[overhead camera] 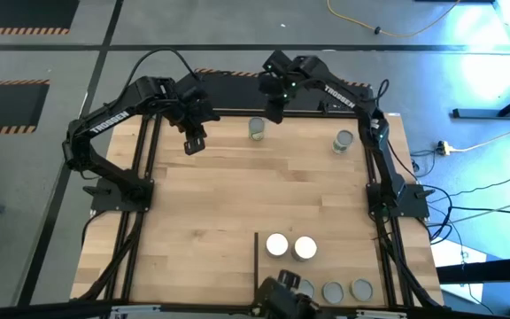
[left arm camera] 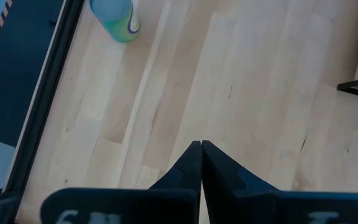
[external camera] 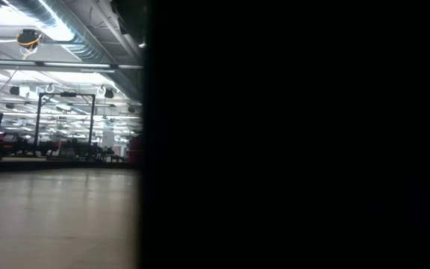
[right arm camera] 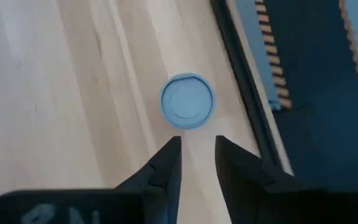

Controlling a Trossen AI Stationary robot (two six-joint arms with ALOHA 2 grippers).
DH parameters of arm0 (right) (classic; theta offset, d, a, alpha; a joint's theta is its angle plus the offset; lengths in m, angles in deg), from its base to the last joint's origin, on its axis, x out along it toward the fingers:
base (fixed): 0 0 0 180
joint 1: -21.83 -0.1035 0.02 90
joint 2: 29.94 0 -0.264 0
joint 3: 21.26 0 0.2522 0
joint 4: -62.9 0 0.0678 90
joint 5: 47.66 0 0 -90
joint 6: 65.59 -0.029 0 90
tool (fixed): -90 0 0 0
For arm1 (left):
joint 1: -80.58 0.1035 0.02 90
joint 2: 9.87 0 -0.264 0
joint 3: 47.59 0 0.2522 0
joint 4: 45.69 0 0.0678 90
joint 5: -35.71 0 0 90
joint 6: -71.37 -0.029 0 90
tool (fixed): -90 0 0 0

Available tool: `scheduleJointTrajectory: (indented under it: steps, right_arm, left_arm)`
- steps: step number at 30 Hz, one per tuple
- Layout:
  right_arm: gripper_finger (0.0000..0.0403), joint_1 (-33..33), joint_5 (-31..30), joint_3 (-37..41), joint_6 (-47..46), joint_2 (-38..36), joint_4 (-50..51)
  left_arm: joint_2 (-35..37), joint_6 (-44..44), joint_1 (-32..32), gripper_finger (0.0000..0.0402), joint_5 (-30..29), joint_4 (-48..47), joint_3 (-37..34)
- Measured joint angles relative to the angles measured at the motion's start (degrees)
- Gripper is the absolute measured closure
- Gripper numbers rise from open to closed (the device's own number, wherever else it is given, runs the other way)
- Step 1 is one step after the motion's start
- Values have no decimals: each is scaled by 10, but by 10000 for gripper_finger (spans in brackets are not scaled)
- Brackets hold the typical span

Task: Pick and place cans onto a shelf
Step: Put the canned chicken soup on the shelf

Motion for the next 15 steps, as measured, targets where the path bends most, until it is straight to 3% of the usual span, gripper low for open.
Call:
scheduleJointTrajectory:
  steps: [7,15]
  right_arm:
    - [304,25,74,0,-75,4,-8]
    - [304,30,89,0,-76,4,-8]
  left_arm:
    - [0,3,0,401,-9,5,0]
    - [0,13,0,401,-132,32,0]
